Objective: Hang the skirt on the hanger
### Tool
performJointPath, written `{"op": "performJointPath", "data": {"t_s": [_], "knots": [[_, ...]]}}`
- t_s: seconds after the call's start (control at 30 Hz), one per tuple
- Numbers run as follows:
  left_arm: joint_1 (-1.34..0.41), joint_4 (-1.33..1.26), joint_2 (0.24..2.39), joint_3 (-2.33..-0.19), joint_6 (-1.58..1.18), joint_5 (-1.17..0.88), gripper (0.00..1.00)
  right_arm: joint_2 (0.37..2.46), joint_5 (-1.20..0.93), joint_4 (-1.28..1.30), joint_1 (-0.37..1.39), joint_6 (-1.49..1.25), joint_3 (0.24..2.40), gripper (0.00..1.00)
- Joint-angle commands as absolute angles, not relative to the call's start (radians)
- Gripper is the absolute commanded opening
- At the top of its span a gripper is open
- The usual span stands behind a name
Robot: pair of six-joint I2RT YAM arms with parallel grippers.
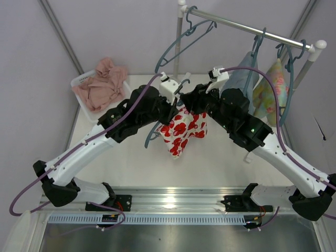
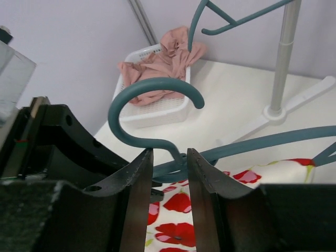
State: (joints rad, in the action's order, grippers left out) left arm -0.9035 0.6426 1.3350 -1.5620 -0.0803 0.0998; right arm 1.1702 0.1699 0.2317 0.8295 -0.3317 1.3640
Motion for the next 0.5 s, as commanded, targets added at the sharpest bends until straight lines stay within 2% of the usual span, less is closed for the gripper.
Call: {"op": "performJointPath", "data": {"t_s": [0.0, 0.47], "knots": [[-0.9, 0.601, 1.275, -1.611, -0.097, 0.052, 0.01, 1.154, 0.17, 0.204, 0.83, -0.168, 1.396, 0.37], [-0.899, 0.614, 1.264, -1.626, -0.118, -0.037, 0.01, 1.172, 0.132, 0.084, 0.847, -0.042, 1.351, 0.36]]}}
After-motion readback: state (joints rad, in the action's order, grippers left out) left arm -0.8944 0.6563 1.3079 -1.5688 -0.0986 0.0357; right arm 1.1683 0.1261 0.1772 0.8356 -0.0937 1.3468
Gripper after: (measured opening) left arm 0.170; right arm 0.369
